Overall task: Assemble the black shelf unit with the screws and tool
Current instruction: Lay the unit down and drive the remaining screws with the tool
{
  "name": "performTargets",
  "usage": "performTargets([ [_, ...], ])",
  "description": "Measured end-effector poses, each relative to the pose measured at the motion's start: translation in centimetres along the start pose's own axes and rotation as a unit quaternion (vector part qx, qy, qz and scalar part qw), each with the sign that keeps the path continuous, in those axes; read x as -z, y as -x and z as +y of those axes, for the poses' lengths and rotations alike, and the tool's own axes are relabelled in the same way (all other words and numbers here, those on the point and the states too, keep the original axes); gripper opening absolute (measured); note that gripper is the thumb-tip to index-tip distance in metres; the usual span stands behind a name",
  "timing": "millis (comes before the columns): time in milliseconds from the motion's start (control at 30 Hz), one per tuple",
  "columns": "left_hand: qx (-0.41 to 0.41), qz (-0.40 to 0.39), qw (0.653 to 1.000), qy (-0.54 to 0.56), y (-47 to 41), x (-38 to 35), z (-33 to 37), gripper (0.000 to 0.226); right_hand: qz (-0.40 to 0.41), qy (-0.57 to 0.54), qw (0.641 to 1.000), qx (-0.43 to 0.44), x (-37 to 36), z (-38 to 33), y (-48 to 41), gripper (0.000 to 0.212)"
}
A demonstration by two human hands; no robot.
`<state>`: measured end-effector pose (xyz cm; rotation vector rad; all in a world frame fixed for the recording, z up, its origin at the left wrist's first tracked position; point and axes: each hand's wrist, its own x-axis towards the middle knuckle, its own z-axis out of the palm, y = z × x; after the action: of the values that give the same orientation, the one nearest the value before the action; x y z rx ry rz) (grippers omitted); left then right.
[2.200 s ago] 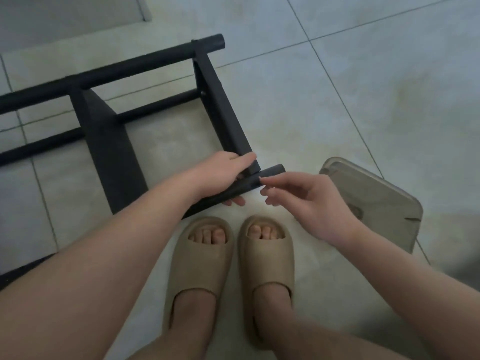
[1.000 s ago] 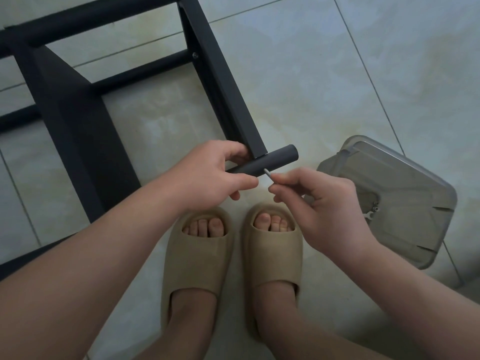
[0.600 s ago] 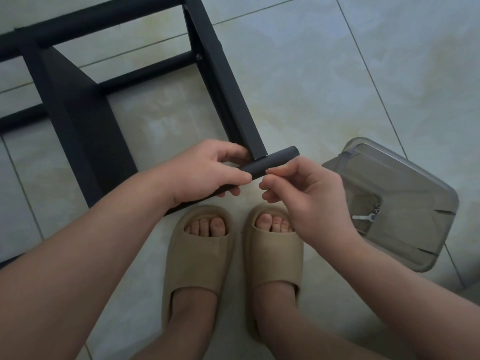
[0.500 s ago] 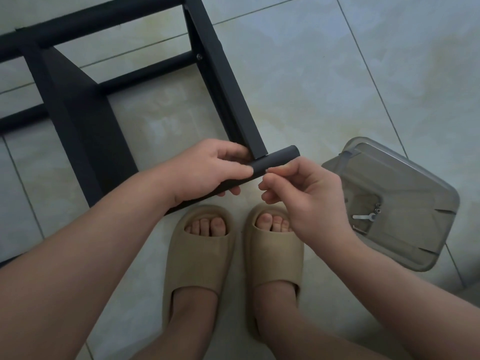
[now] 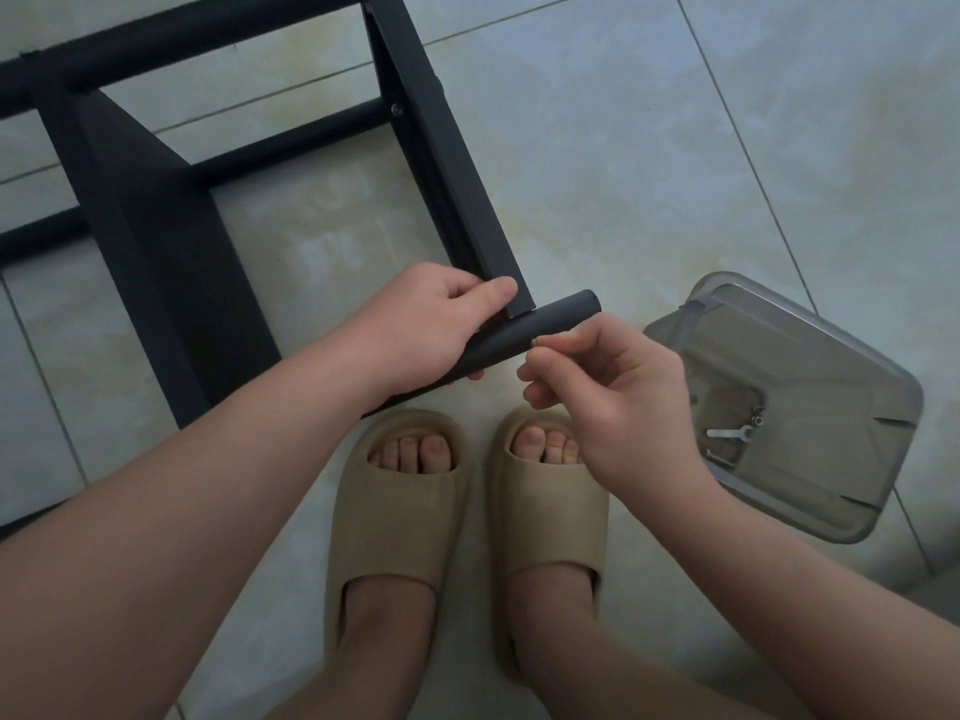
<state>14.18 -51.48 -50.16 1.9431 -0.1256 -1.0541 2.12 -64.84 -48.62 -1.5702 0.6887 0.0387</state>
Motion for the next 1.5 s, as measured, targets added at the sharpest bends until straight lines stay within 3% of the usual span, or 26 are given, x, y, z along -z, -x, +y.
performTargets([
  [233, -0.004, 0.002, 1.0, -0.017, 0.2, -0.1, 0.2, 0.05, -0.004, -0.056, 0.996, -0.065, 0.0, -1.0, -0.1, 0.014],
  [433, -0.006, -0.004, 1.0, -0.005, 0.1, -0.1, 0.1, 0.051, -0.027, 0.056, 0.998, -0.006, 0.3, -1.4, -0.3, 0.024],
  [533, -0.006, -0.003, 1.0, -0.001, 0.1, -0.1, 0.1, 0.05, -0.038, 0.08, 0.996, -0.017, 0.5, -1.7, -0.5, 0.019],
  [733, -0.008, 0.0, 1.0, -0.002, 0.0, -0.2, 0.0, 0.051, -0.036, -0.025, 0.996, -0.077, 0.6, -2.0, -1.0, 0.015],
  [933, -0.01, -0.008, 1.0, 0.002, 0.0, -0.2, -0.1, 0.05, -0.028, 0.077, 0.996, 0.021, 0.4, -0.7, -0.4, 0.026],
  [1067, -0.005, -0.01, 1.0, 0.001, 0.0, -0.2, -0.2, 0.051, -0.011, 0.132, 0.989, 0.064, 0.5, 0.0, -0.2, 0.018],
  [1300, -0.011, -0.006, 1.0, -0.005, -0.1, -0.2, -0.3, 0.051, -0.01, -0.042, 0.995, -0.084, 0.0, -1.3, -0.4, 0.014],
  [1433, -0.012, -0.007, 1.0, -0.001, -0.1, -0.2, -0.4, 0.051, -0.008, -0.08, 0.994, -0.08, -0.1, -1.4, -0.1, 0.012],
  [1500, -0.011, -0.009, 1.0, 0.003, -0.1, -0.2, -0.4, 0.051, -0.003, -0.046, 0.998, -0.052, -0.1, -1.0, 0.1, 0.015],
])
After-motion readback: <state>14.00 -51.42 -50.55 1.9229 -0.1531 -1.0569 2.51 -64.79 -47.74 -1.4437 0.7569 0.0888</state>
